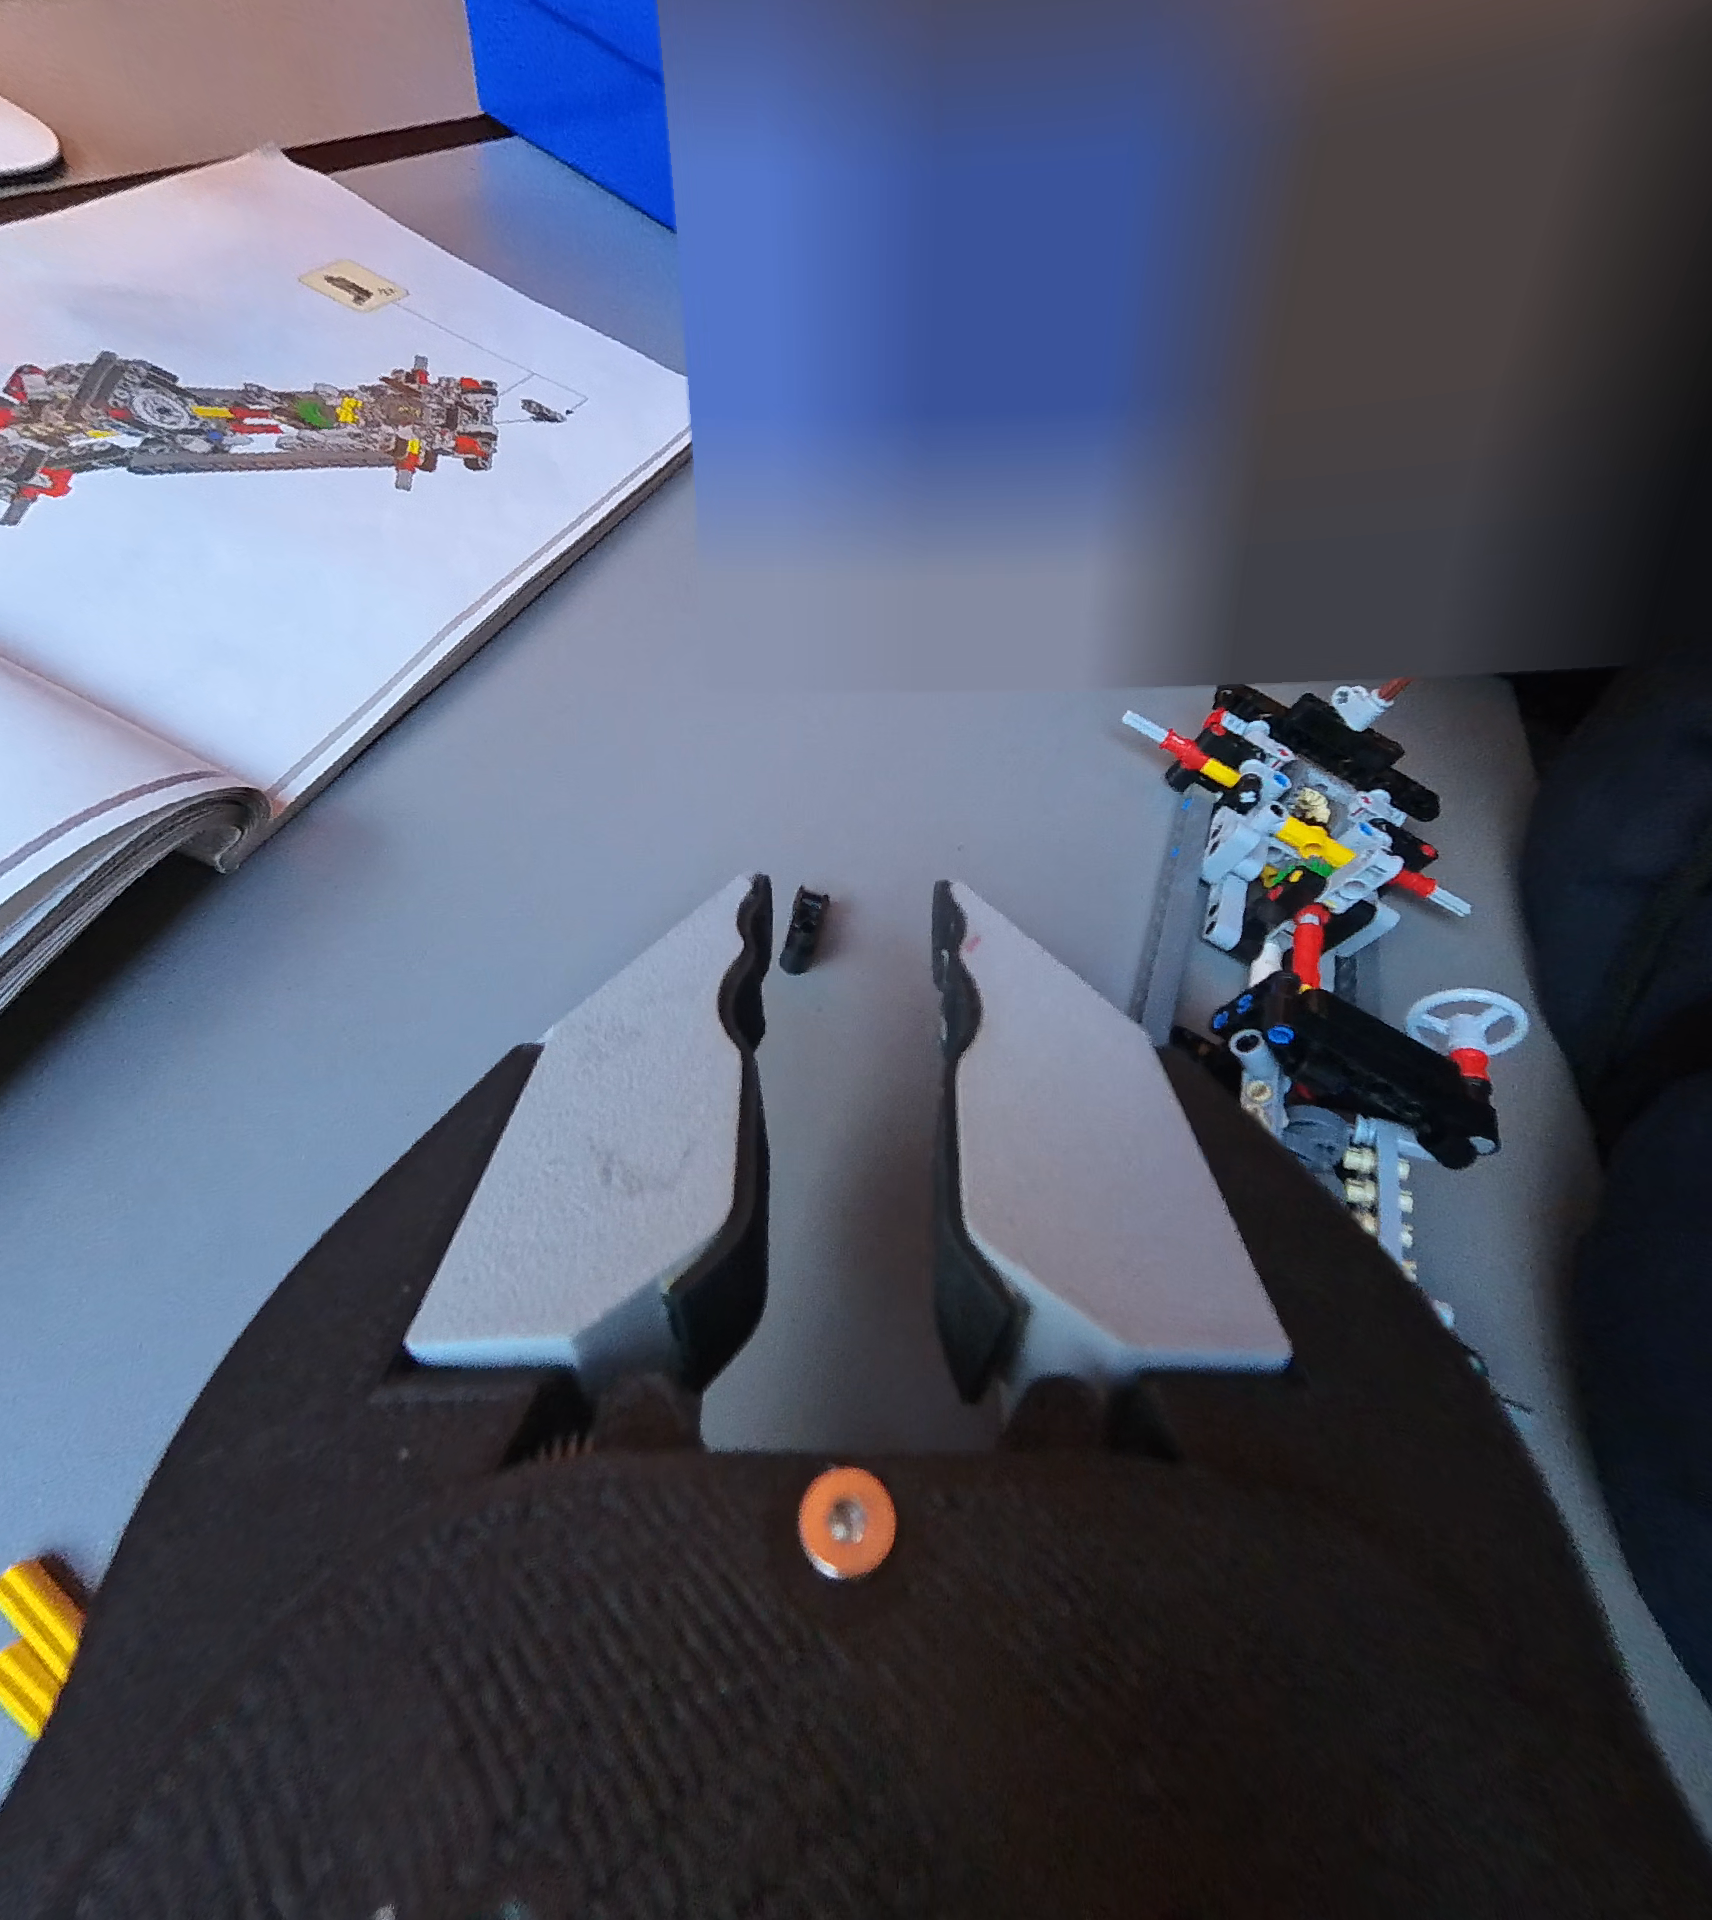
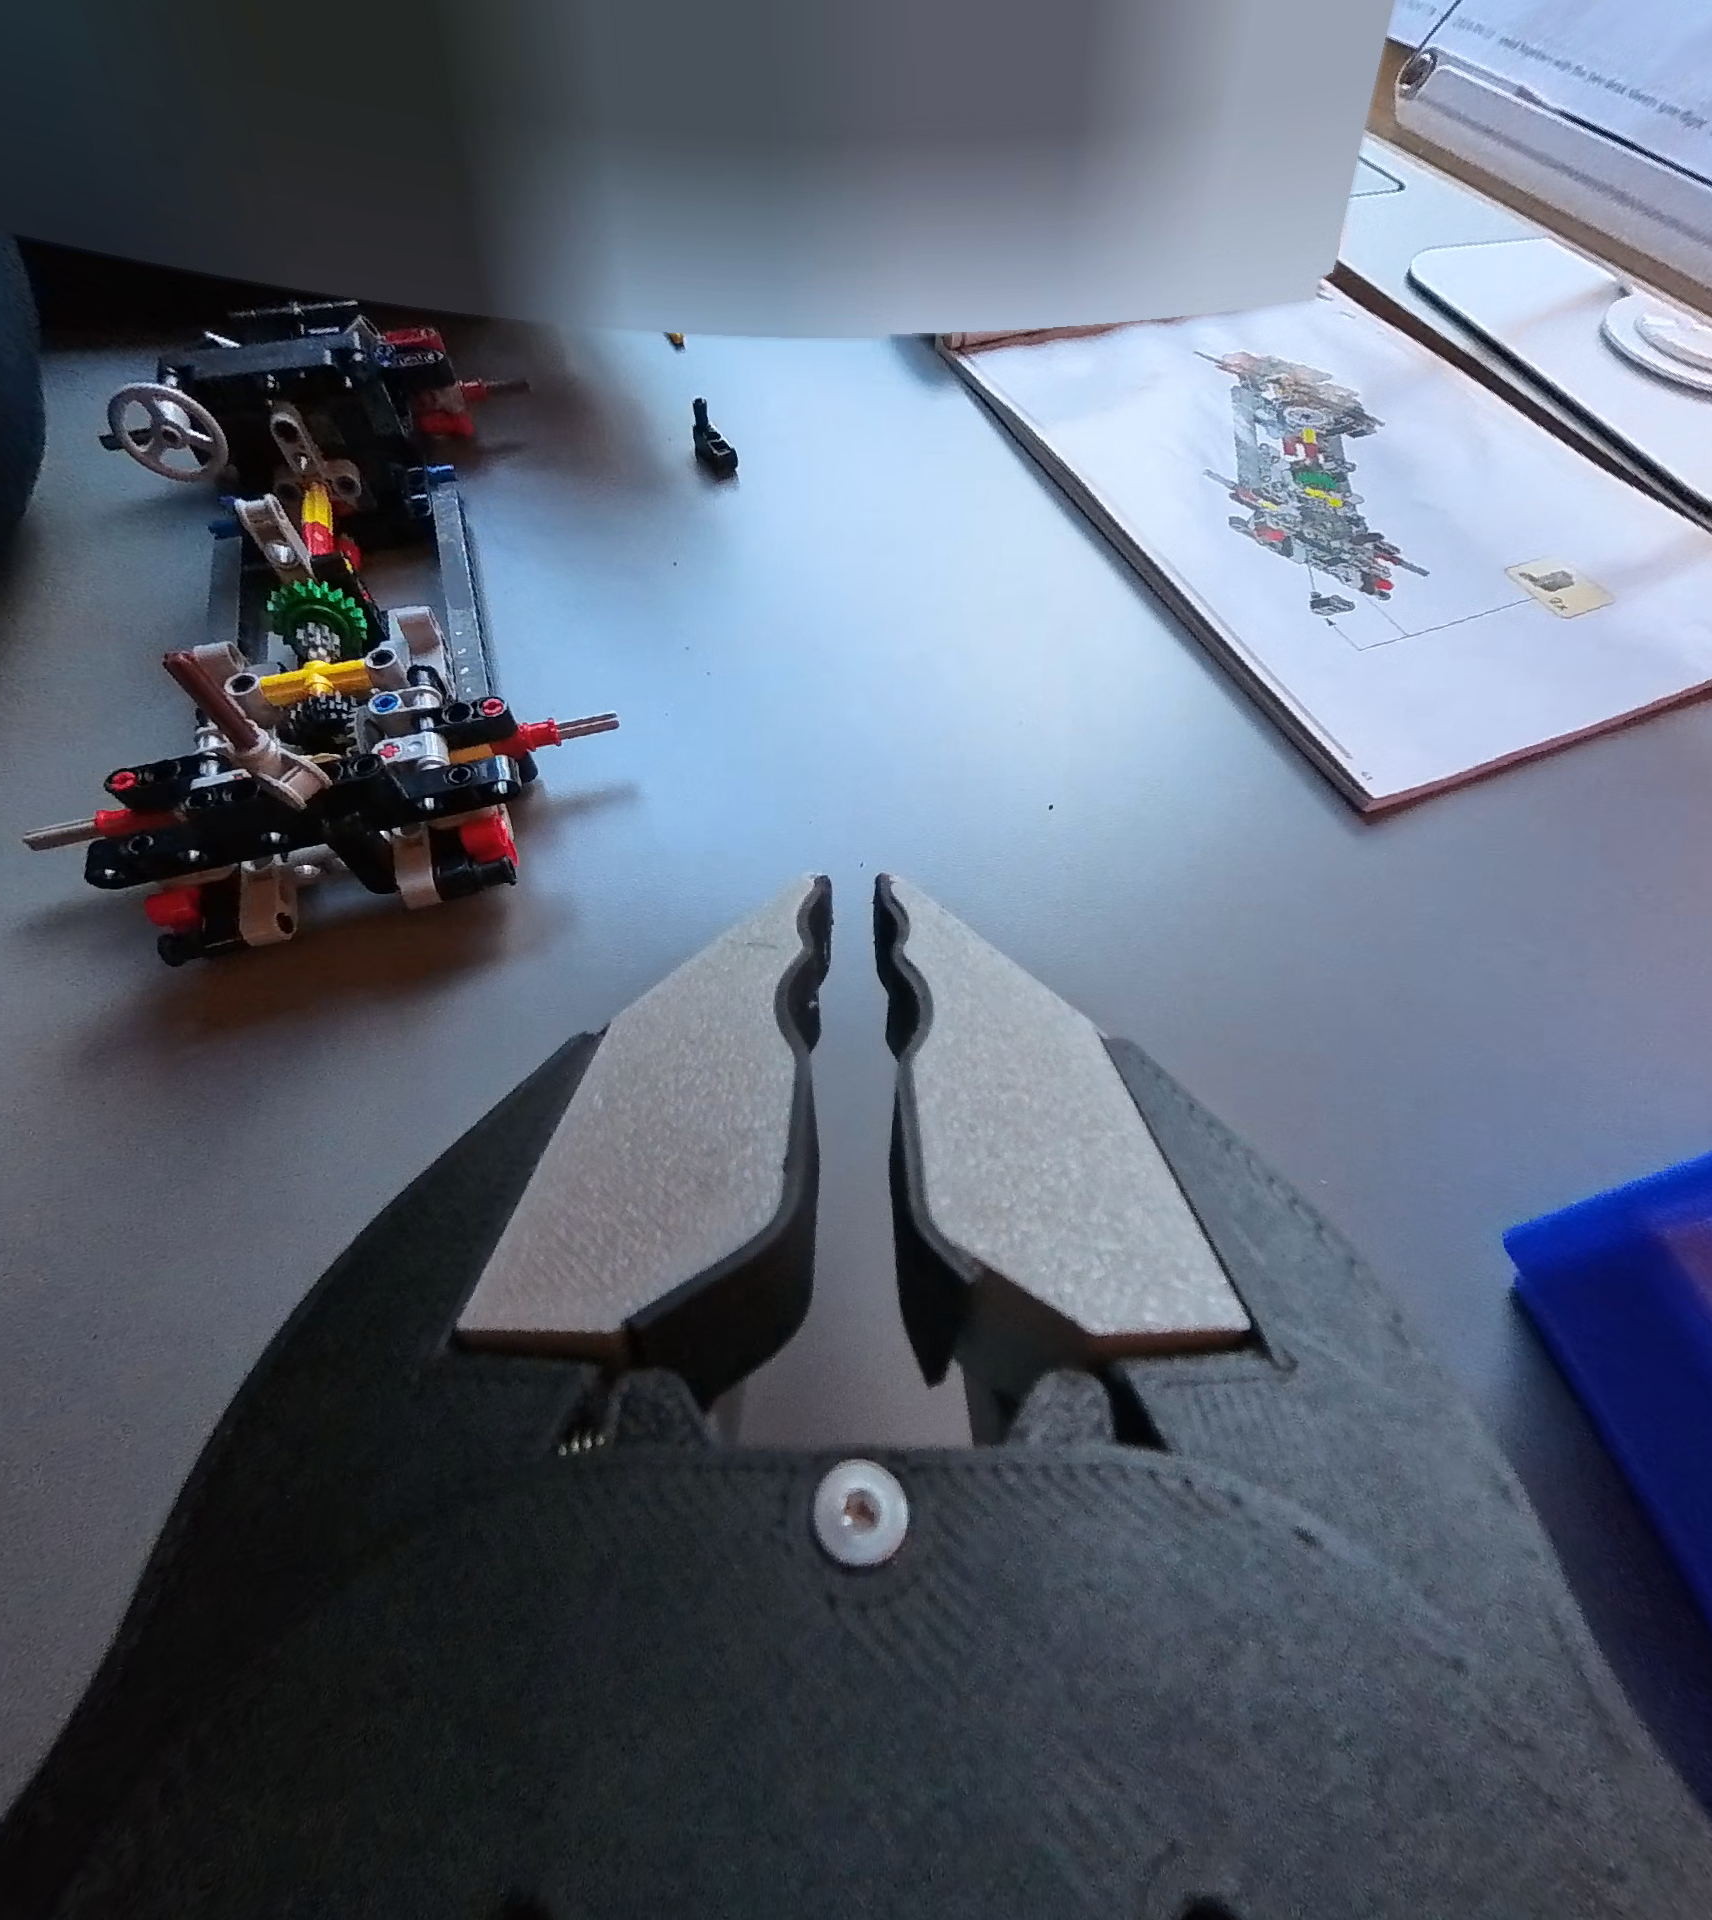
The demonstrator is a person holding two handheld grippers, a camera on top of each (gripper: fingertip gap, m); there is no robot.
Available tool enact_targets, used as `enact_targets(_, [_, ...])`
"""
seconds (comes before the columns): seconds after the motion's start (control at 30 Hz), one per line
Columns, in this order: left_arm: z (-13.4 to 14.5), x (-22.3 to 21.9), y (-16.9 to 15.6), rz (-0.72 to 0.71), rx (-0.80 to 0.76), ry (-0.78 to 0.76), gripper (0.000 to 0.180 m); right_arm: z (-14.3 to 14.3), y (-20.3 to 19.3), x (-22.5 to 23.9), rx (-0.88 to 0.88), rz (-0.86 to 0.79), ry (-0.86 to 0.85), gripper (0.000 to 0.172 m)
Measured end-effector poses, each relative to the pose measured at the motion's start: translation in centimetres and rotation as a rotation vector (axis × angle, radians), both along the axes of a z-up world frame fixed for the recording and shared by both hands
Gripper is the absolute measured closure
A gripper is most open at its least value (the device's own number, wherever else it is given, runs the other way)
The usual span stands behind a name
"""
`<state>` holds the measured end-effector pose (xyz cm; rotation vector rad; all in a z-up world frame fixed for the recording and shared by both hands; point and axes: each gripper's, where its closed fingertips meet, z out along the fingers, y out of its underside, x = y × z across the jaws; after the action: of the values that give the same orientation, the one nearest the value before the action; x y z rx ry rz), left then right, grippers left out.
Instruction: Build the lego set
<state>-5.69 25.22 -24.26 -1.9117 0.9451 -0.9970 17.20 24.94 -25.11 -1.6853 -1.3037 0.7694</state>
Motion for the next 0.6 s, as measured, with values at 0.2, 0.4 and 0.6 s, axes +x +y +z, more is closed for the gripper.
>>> enact_targets(0.2, [0.2, -0.1, 0.0, 0.004, 0.007, -0.010, 0.152, 0.3, 0.2, 0.2, -0.013, -0.011, 0.029, 0.167])
enact_targets(0.4, [0.0, 0.0, -0.1, 0.002, 0.013, 0.003, 0.152, 0.5, 0.5, -0.1, -0.002, -0.016, 0.039, 0.167])
enact_targets(0.6, [0.2, -0.1, 0.0, 0.004, 0.011, -0.009, 0.152, 0.7, 0.5, -1.0, -0.002, 0.007, 0.051, 0.167])
